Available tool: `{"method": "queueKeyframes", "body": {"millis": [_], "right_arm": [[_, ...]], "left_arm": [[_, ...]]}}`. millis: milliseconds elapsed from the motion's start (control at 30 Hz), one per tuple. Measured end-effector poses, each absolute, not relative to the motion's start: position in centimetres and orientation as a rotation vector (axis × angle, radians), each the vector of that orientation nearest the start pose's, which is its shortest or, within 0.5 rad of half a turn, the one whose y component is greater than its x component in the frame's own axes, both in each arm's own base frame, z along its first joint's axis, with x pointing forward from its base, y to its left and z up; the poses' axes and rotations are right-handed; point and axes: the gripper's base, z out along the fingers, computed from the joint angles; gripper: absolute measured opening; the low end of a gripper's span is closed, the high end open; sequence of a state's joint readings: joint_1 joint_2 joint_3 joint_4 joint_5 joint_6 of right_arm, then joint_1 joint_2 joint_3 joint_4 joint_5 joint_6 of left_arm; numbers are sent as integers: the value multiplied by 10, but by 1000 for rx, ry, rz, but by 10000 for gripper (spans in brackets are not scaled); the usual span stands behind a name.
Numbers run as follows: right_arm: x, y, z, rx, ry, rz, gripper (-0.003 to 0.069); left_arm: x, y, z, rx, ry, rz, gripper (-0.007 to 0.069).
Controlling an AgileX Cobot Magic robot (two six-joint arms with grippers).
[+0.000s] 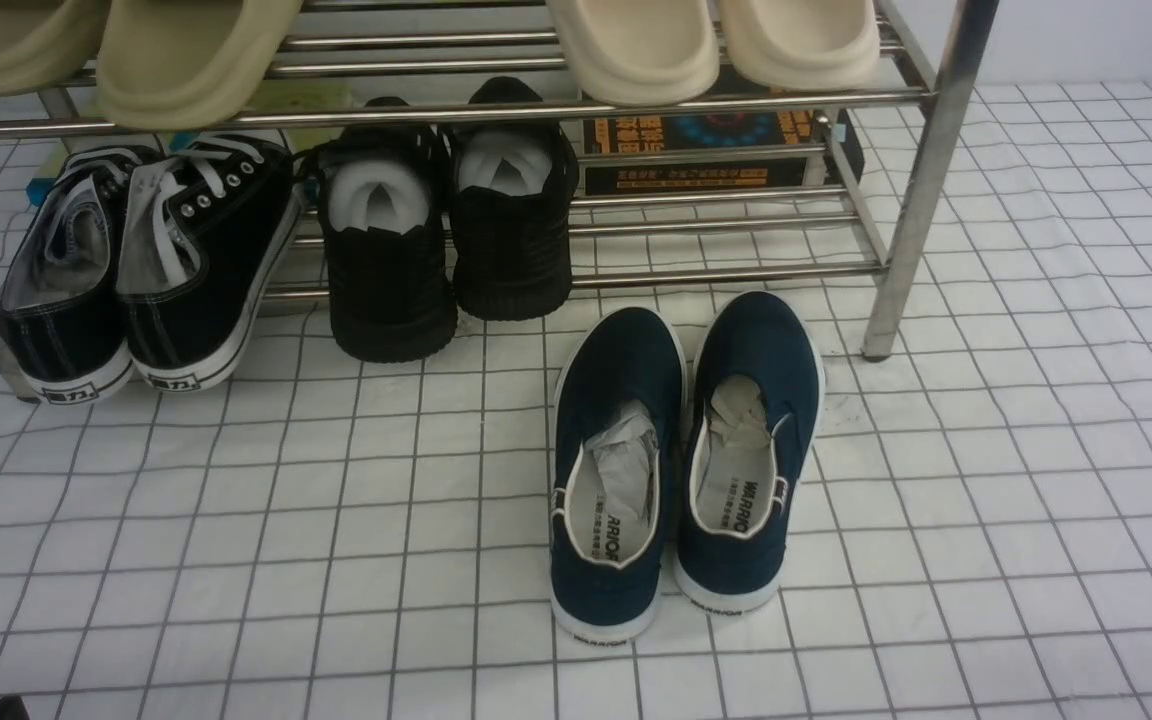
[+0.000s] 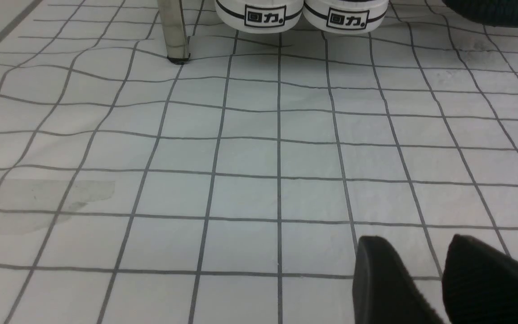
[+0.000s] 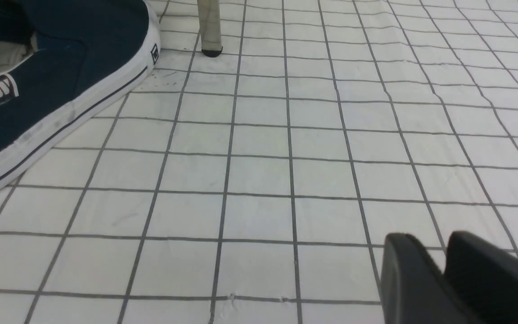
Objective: Take the shoes off the shelf with your hand from the white checkered tablecloth.
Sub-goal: 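Grasp the leftmost shoe on the bottom shelf of the shoe rack with the left gripper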
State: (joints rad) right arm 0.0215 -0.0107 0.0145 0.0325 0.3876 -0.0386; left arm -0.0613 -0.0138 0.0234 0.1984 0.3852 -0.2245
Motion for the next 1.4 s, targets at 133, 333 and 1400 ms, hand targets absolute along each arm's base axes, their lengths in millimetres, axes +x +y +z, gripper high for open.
{"method": "queueKeyframes", "body": {"millis": [133,333,1400], "right_arm": [[52,2,174,-37,1874,20,156],[52,2,174,-37,1874,20,165],[52,2,174,-37,1874,20,211]], "left_arm": [[52,4,172,-31,1870,-1,240],[52,4,172,-31,1870,-1,240],[53,-6,244,-756,1350,-968,47]]}}
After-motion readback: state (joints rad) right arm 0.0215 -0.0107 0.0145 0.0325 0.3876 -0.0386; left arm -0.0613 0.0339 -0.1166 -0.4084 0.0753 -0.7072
